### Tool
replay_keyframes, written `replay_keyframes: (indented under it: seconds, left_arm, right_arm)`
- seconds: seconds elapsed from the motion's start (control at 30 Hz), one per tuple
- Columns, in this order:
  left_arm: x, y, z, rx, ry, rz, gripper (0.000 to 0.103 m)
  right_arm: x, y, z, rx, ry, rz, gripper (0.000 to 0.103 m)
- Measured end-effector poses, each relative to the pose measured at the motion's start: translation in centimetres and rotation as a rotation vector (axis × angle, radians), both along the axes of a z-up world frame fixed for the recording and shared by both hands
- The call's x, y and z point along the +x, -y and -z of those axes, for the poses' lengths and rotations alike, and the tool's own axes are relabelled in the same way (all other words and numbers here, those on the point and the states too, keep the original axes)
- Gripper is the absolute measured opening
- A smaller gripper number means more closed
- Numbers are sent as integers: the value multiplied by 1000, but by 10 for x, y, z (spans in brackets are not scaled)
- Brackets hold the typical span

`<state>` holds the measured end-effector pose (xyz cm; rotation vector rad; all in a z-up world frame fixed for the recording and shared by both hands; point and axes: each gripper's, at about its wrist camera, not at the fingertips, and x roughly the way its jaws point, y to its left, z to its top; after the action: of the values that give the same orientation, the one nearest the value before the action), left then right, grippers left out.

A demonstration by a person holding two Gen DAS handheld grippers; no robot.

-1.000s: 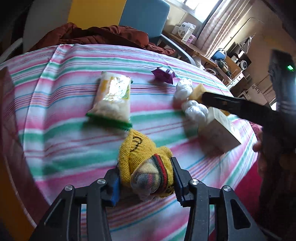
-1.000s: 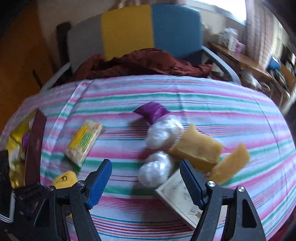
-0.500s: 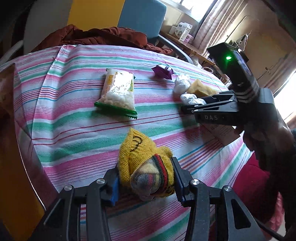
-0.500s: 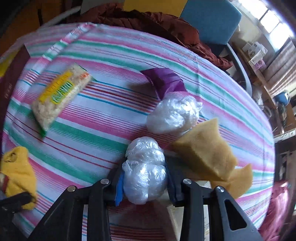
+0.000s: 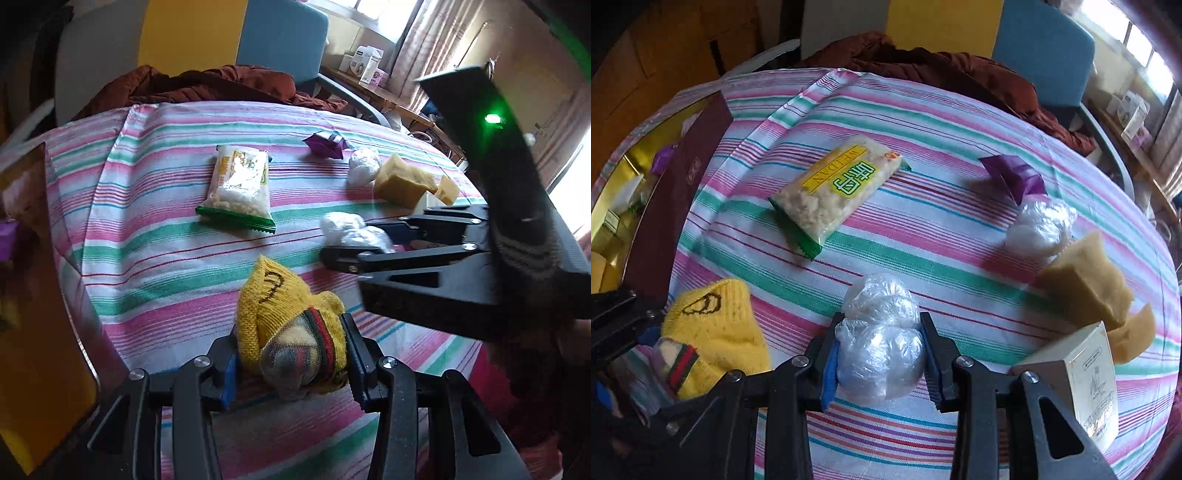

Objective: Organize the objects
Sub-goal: 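Carry the sock and plastic-wrapped ball over the gold tray and open both grippers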

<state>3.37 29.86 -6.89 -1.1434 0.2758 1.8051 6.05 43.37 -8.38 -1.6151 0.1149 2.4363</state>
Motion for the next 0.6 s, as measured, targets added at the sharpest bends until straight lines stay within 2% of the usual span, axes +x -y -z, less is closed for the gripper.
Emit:
replay_keyframes:
  seconds: [0.2,0.37,0.47,0.6]
  left_arm:
    - [9,14,-19,18,-38,7,47]
    - [6,40,-42,66,-52,-24,47]
    - [0,63,-56,98,-55,-57,47]
    - [-15,103,-72,138,-54,-134,47]
  right_arm:
    - [3,2,-7,36,-28,0,37]
    - [3,3,-10,29,-49,11,37]
    - [7,5,-15,-9,-69,21,37]
    - [7,20,-31,-108,-138,27,37]
